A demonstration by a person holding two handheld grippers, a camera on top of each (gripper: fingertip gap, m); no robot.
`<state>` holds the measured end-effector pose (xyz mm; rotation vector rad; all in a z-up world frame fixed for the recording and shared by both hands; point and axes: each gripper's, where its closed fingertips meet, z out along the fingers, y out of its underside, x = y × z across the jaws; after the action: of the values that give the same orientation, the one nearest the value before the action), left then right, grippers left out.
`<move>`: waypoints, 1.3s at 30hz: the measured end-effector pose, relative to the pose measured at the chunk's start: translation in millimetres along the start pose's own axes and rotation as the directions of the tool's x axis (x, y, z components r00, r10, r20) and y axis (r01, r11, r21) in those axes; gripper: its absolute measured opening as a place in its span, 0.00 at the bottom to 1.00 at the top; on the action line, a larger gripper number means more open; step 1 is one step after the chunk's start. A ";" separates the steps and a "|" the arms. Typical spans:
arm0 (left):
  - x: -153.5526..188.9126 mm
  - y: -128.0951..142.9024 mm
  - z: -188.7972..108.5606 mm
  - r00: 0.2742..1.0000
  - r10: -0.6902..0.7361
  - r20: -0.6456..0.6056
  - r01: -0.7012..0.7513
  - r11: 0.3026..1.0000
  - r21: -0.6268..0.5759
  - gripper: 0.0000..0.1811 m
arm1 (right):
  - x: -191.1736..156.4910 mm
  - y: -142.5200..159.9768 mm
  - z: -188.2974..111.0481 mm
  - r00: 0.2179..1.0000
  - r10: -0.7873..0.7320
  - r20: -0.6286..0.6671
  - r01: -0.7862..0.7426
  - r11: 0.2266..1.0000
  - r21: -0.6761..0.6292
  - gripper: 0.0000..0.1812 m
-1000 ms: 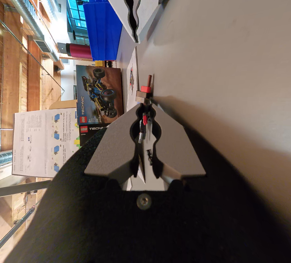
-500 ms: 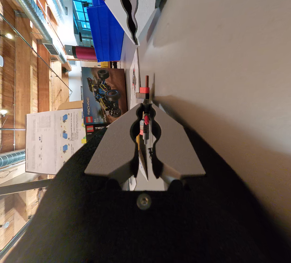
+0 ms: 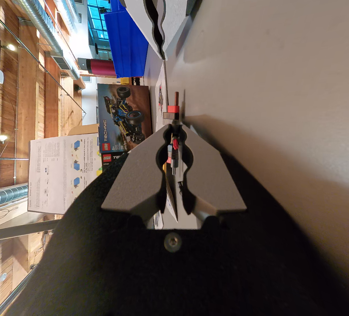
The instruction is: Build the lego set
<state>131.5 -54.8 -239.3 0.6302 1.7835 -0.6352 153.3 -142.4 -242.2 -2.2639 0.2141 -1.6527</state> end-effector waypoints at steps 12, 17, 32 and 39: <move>-1.6 6.1 3.8 1.000 0.015 0.001 -0.015 1.000 -0.025 0.03 | 3.2 0.8 8.3 1.000 0.003 -0.006 -0.003 1.000 -0.002 0.00; -4.5 7.1 3.5 0.999 0.036 0.026 -0.035 0.999 -0.033 0.04 | 3.4 1.3 8.3 1.000 0.003 -0.008 -0.003 1.000 -0.003 0.00; -26.6 4.1 -4.0 0.979 0.023 0.204 -0.019 1.000 -0.024 0.29 | 4.4 3.0 8.4 1.000 0.005 -0.008 -0.005 1.000 -0.003 0.00; -30.8 2.7 -13.8 0.973 -0.048 0.227 0.047 0.999 0.009 0.46 | 9.9 6.2 5.9 0.999 0.008 -0.039 -0.008 1.000 -0.010 0.04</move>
<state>132.4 -46.7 -206.5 0.4967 1.5874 -0.7142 162.5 -150.2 -237.1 -2.2370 0.2407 -1.6963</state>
